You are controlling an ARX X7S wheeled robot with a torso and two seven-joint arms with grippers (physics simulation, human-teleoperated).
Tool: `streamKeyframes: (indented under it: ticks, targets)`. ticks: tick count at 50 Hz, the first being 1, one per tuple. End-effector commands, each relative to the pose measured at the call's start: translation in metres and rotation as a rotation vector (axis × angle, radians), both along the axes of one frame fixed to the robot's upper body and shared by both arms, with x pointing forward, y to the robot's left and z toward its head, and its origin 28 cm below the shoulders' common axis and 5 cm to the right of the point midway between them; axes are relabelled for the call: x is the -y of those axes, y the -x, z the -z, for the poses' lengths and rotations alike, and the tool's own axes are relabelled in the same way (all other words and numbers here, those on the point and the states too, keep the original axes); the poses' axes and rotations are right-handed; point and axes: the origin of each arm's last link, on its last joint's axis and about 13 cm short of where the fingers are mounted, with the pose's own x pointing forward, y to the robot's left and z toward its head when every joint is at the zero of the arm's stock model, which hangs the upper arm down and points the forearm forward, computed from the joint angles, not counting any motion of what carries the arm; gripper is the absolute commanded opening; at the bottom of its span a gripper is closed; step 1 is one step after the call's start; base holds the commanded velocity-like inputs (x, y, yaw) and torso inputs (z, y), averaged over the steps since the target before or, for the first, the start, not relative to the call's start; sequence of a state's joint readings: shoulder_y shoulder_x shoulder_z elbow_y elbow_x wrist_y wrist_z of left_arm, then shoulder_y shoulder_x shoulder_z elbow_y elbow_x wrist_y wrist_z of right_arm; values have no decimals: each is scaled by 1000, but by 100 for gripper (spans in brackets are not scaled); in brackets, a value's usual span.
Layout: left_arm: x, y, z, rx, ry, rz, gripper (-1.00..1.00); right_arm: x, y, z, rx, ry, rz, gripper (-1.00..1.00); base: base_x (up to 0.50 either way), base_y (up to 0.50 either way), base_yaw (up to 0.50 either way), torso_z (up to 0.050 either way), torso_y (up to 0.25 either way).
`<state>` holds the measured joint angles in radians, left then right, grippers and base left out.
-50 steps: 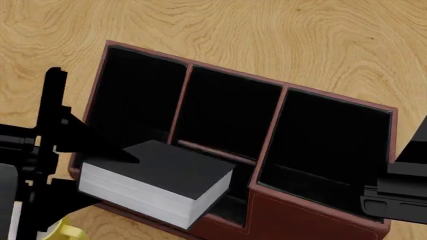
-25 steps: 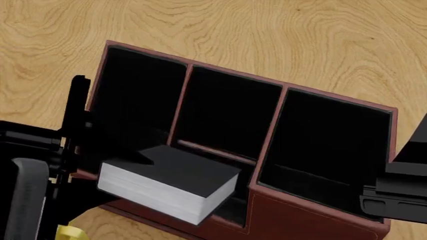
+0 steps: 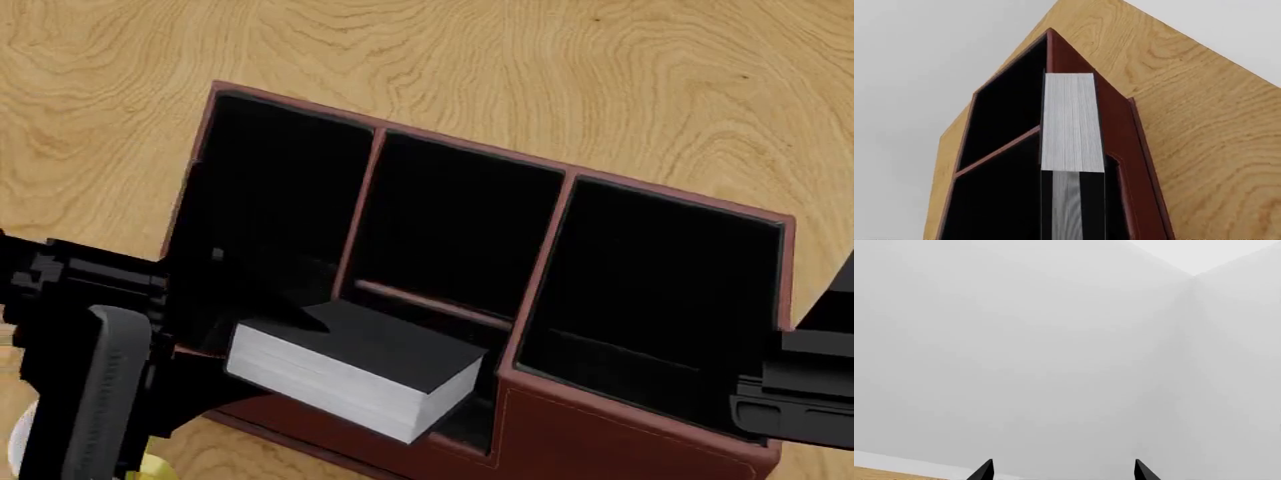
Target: Pick up the book and place it in the back compartment of the caddy.
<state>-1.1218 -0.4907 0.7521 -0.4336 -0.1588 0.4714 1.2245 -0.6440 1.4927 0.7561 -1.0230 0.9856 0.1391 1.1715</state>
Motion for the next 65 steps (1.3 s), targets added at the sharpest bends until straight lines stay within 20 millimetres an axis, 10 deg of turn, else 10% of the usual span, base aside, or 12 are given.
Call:
streamKeyframes:
  ticks: [1,65]
  targets:
    - [1,-9,-1,-40,35,-15,-100,2,1,3,-6,-3,7,100,0,0,0,0,0]
    - [23,-50,34,-137,34,-34,-100,6,-3,7,-23,4,29,100,0,0,0,0,1]
